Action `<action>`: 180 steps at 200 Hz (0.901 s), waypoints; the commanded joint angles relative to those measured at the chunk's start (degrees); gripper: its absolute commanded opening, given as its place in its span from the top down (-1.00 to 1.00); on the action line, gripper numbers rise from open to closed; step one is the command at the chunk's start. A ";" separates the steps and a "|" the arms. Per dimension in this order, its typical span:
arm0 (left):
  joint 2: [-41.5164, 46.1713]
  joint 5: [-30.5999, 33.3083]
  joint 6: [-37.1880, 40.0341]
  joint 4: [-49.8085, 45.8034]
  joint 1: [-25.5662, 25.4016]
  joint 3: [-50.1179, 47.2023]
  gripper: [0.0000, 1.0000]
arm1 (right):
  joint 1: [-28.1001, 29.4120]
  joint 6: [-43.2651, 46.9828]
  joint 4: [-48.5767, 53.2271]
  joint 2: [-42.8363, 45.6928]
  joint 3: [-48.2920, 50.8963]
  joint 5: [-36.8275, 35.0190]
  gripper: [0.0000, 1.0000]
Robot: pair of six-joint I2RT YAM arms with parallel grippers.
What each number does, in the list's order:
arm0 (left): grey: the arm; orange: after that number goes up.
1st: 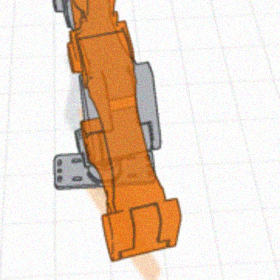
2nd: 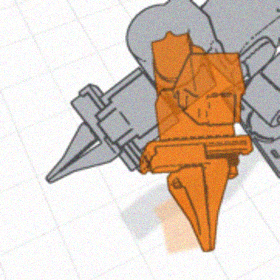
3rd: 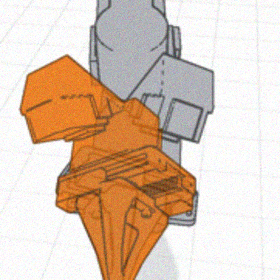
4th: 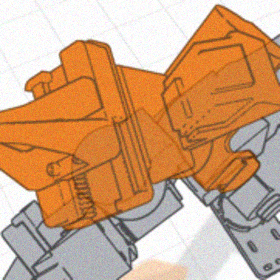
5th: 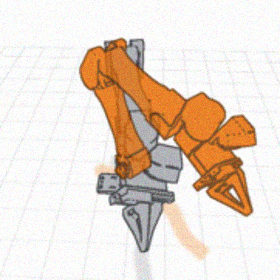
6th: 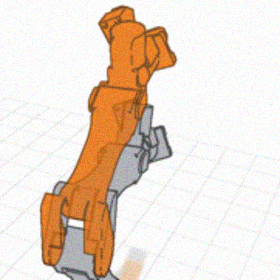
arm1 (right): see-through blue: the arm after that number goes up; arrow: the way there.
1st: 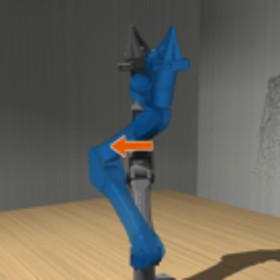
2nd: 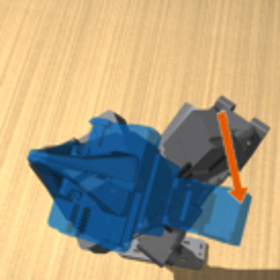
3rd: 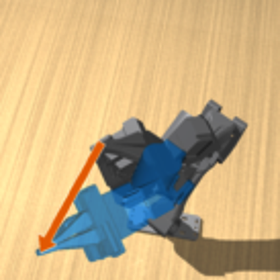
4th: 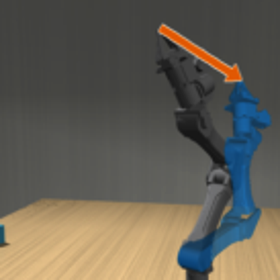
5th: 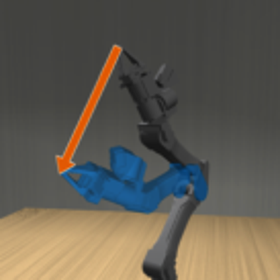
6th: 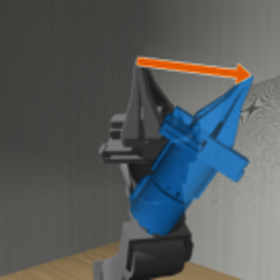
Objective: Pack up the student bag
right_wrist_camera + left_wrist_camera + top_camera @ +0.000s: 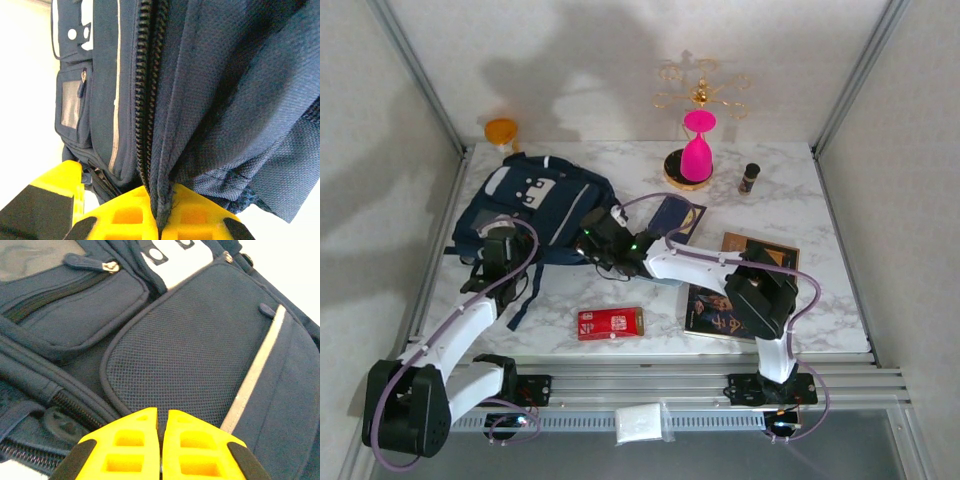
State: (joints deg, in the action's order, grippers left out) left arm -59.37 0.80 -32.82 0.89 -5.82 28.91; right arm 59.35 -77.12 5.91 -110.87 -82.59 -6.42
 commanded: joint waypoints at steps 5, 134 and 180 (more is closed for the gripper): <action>2.00 14.76 -2.40 -7.71 2.40 -0.14 1.00 | 2.87 -2.25 -0.75 0.52 -0.81 -1.99 1.00; 7.41 1.77 -11.43 -9.93 -9.53 2.34 -0.15 | -9.31 23.39 9.23 8.40 3.53 4.68 -0.60; 2.35 3.84 -15.52 -4.92 -12.67 -1.89 -0.20 | -15.15 32.47 8.36 -3.74 -6.50 11.43 -0.60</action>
State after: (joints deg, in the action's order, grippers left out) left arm -53.89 3.60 -45.12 -6.31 -19.11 28.95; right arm 44.49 -52.64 11.27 -109.56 -81.73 1.63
